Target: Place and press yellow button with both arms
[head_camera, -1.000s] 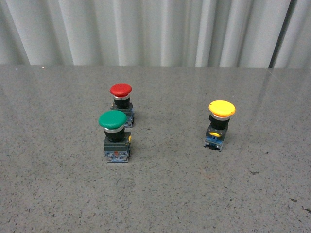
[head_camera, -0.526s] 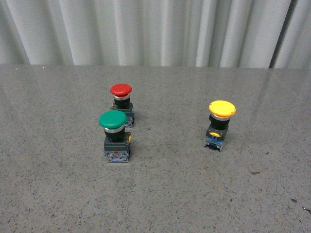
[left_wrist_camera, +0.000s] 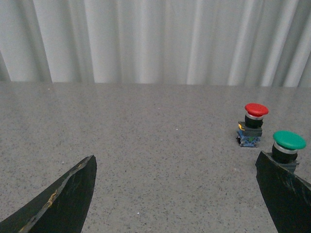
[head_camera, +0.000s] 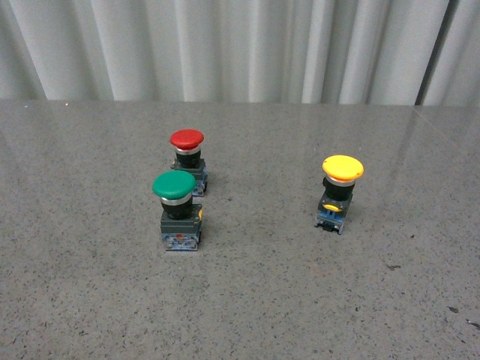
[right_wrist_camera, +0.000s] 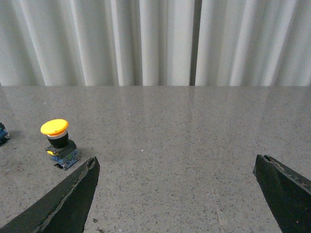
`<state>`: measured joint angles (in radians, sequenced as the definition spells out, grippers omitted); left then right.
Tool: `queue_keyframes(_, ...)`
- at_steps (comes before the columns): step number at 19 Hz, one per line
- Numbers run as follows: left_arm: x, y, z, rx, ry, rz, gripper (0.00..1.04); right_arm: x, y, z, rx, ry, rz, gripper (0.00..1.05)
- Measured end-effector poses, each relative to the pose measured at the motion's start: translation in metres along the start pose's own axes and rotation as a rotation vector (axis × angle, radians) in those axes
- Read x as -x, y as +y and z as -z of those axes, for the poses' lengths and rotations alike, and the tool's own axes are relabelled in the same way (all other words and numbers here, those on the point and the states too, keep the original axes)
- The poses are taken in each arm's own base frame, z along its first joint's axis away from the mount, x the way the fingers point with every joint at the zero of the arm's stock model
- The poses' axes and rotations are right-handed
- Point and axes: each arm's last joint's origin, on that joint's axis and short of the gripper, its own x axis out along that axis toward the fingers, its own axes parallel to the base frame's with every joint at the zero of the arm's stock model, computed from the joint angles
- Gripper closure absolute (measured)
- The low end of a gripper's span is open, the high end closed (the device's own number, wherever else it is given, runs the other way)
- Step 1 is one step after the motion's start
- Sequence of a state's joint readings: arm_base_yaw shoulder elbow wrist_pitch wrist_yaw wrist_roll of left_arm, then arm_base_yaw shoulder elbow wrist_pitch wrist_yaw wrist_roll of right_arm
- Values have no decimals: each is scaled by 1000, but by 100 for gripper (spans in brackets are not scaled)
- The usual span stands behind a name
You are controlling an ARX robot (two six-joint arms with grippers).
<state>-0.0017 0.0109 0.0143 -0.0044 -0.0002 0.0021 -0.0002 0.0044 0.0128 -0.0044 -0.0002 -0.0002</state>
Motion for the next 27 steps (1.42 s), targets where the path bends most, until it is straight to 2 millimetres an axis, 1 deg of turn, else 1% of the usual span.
queue_keyframes(2, 0, 0, 0, 0, 0, 0, 7, 0, 0, 0, 0, 0, 0, 7)
queue_keyframes(3, 0, 0, 0, 0, 0, 0, 7, -1, 0, -2, -49, -14, -7, 7)
queue_keyframes(4, 0, 0, 0, 0, 0, 0, 7, -8, 3, -11, -128, -44, -32, 7)
queue_keyframes(5, 0, 0, 0, 0, 0, 0, 7, -18, 7, -25, -192, -67, -67, 7)
queue_keyframes(6, 0, 0, 0, 0, 0, 0, 7, -31, 11, -41, -215, -112, -103, 7)
queue_keyframes(7, 0, 0, 0, 0, 0, 0, 7, -46, 17, -59, -224, -157, -138, 7)
queue_keyframes(8, 0, 0, 0, 0, 0, 0, 7, -67, 25, -74, -225, -191, -176, 7)
queue_keyframes(9, 0, 0, 0, 0, 0, 0, 7, -88, 32, -82, -226, -190, -200, 7)
queue_keyframes(10, 0, 0, 0, 0, 0, 0, 7, -111, 39, -82, -224, -145, -215, 7)
queue_keyframes(11, 0, 0, 0, 0, 0, 0, 7, -137, 48, -78, -219, -78, -220, 7)
queue_keyframes(12, 0, 0, 0, 0, 0, 0, 7, -158, 56, -72, -215, -23, -226, 7)
queue_keyframes(14, 0, 0, 0, 0, 0, 0, 7, -189, 71, -60, -203, 70, -225, 7)
queue_keyframes(15, 0, 0, 0, 0, 0, 0, 7, -199, 77, -54, -197, 107, -220, 7)
queue_keyframes(16, 0, 0, 0, 0, 0, 0, 7, -204, 83, -49, -189, 143, -212, 7)
queue_keyframes(21, 0, 0, 0, 0, 0, 0, 7, -206, 91, -40, -175, 188, -219, 7)
queue_keyframes(23, 0, 0, 0, 0, 0, 0, 7, -206, 95, -39, -171, 195, -220, 8)
queue_keyframes(24, 0, 0, 0, 0, 0, 0, 7, -206, 99, -36, -163, 209, -221, 15)
queue_keyframes(27, 0, 0, 0, 0, 0, 0, 7, -204, 115, -34, -141, 229, -239, 48)
